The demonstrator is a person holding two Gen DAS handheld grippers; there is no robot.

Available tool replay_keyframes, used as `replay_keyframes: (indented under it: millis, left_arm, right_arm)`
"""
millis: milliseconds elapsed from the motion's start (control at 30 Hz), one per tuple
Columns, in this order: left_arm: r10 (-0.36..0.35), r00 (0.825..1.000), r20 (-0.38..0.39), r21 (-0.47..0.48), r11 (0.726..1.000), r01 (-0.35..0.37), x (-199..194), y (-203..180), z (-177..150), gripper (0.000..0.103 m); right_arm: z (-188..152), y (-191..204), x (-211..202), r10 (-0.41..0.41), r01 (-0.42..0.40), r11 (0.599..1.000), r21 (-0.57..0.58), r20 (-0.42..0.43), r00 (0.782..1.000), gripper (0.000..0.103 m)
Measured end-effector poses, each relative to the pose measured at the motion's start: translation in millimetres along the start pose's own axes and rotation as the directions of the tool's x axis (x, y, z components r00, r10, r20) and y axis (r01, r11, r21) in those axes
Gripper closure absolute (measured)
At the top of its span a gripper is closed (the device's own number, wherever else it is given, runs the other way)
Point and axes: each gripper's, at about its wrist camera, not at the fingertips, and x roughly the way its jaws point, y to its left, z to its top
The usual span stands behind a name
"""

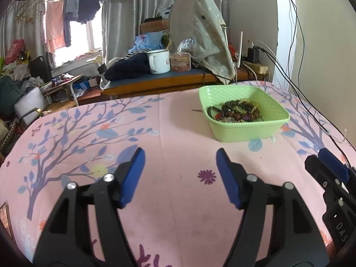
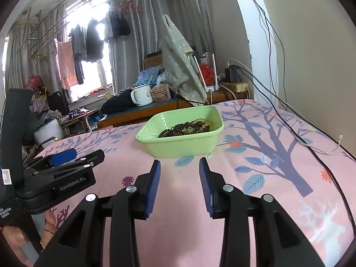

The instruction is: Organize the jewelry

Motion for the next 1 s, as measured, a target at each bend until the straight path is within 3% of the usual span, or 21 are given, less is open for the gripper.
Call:
replay_keyframes:
  millis: [133, 233, 1000]
  left_arm:
    - [0.019, 0.999, 0.028, 0.005, 1.000, -0.019, -6, -1, 2, 0.016]
    - [0.024, 0.998, 0.052, 0.003, 1.000, -0.024, -10, 1, 3, 0.007]
    - [0.091, 0.991, 0.093, 0.011, 0.996, -0.093, -17, 0, 5, 0.006]
  right_arm:
    - [-1, -1, 0, 0.000, 0.000, 1.000, 0.006, 0.002, 1.000, 0.094]
    - [-1, 0, -1, 0.003, -0.003, 1.000, 0.005, 0.001, 1.000, 0.092]
    - [-2, -4, -2, 0.028, -0.027, 0.999, 0.043, -0.019, 0.999, 0.089]
